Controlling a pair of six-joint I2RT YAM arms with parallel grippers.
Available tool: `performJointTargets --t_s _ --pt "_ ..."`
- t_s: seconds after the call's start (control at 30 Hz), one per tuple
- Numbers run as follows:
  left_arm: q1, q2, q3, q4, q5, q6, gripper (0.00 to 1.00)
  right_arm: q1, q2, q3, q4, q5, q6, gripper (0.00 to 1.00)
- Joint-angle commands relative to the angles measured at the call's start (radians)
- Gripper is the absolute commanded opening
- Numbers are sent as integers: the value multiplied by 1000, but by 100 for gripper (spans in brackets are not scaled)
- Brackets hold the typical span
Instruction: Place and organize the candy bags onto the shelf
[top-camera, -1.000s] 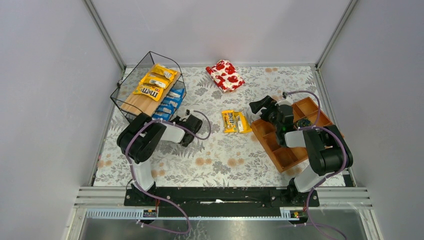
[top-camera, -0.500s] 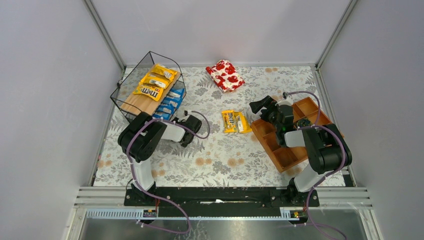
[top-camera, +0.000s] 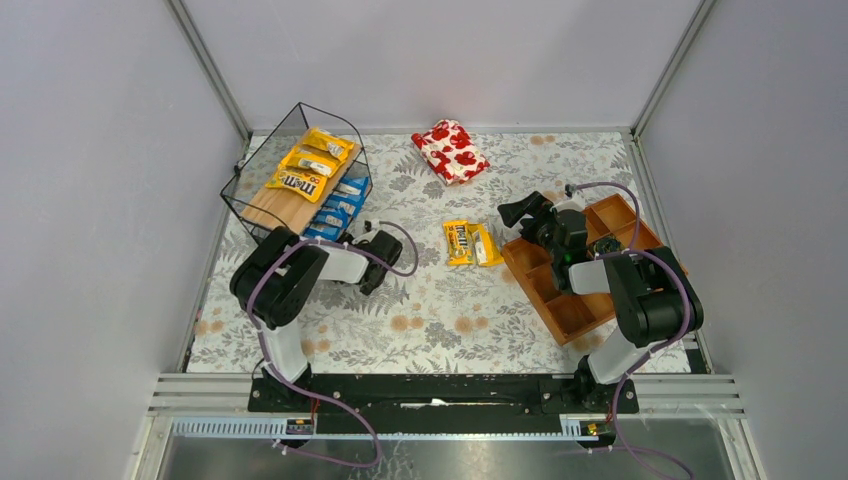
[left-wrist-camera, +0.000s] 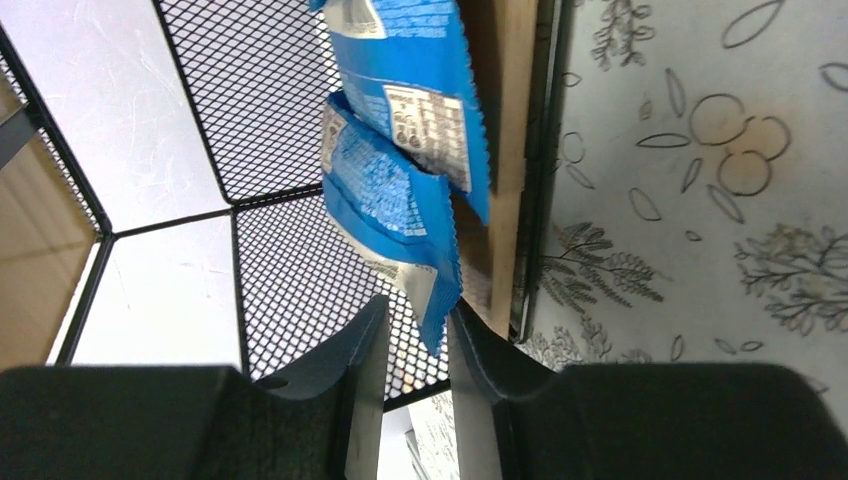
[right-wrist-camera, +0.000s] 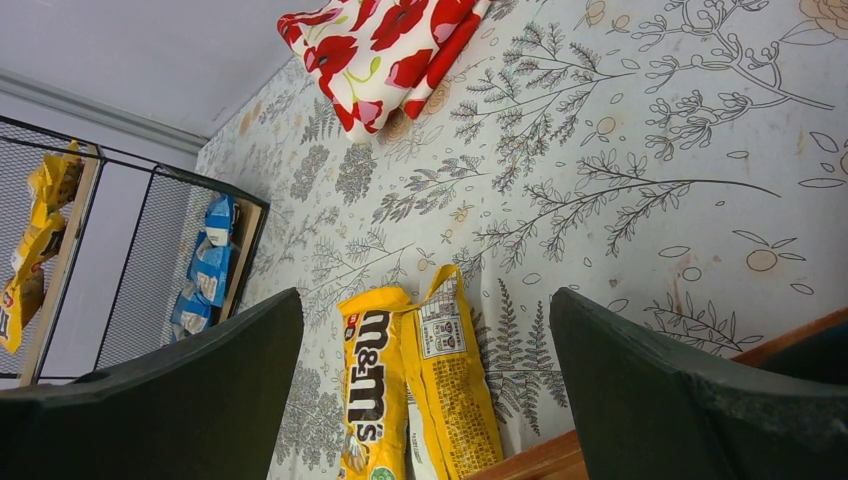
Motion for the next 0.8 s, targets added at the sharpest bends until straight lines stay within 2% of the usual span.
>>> performJointTargets --t_s 0.0,0.17,0.5,0.6,0.7,0.77 --pt "-26 -85 23 -39 -15 -35 34 -9 7 -1 40 -14 3 100" --pt "-70 -116 27 -82 -12 -57 44 -10 10 0 40 -15 3 100" --pt "-179 -213 90 -258 102 -218 71 -10 10 15 21 -25 -16 100" --pt "-233 -270 127 -283 141 -260 75 -10 9 21 16 -29 -27 100" --pt "-272 -335 176 -282 234 -304 80 -10 10 30 5 -36 -39 100" --pt "-278 -384 207 -261 343 -344 82 -10 11 39 -6 -42 -47 100"
